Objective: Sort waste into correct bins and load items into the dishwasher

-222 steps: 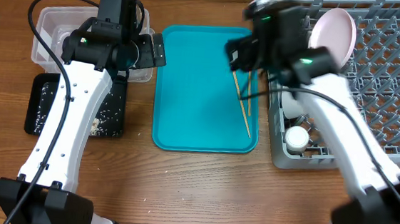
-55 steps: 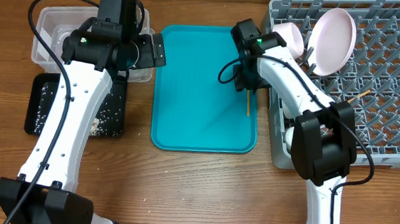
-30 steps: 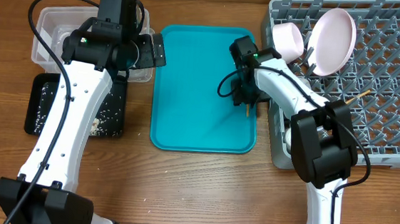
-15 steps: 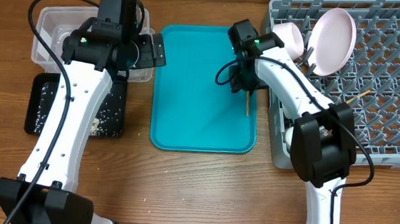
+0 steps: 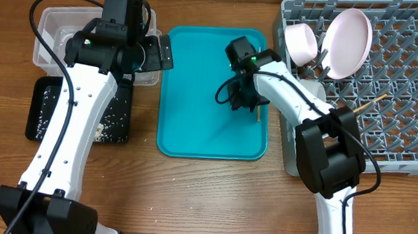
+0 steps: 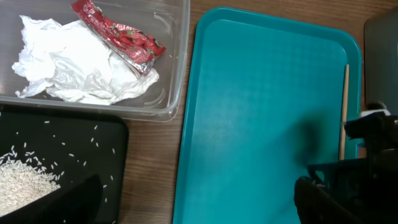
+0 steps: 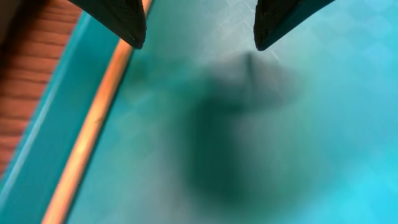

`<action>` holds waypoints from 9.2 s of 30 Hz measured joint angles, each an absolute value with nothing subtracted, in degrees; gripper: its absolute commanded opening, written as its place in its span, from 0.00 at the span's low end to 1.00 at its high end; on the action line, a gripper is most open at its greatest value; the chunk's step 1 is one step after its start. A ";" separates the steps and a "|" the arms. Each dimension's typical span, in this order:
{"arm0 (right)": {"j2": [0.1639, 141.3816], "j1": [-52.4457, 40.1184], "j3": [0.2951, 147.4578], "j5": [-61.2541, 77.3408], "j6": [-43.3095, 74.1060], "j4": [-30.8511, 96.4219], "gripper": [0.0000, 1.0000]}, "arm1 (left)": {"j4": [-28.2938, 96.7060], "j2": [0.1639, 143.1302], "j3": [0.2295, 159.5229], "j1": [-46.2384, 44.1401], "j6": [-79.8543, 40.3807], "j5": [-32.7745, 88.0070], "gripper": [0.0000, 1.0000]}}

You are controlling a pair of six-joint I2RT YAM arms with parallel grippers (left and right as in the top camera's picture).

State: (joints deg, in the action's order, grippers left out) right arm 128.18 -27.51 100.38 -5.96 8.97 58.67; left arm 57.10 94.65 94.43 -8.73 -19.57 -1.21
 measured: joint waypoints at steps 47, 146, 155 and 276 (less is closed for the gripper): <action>114.74 -19.62 132.81 -8.08 26.28 86.19 0.04 | 57.06 94.65 94.43 -8.73 -19.57 -1.37 1.00; 0.93 -1.58 1.06 -4.21 16.49 4.32 1.00 | 57.10 94.65 94.28 -8.73 -19.57 -1.58 1.00; 0.84 -1.61 1.06 -4.51 16.51 4.34 1.00 | 57.10 94.65 94.28 -8.73 -19.57 -1.56 1.00; 0.84 -1.58 1.06 -4.73 16.47 4.38 1.00 | 5.08 0.91 1.10 -1.08 -11.53 -1.30 1.00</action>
State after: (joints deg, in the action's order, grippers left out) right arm 0.84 -1.58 1.06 -4.73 16.47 4.38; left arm 5.08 0.91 1.10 -1.08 -11.53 -1.30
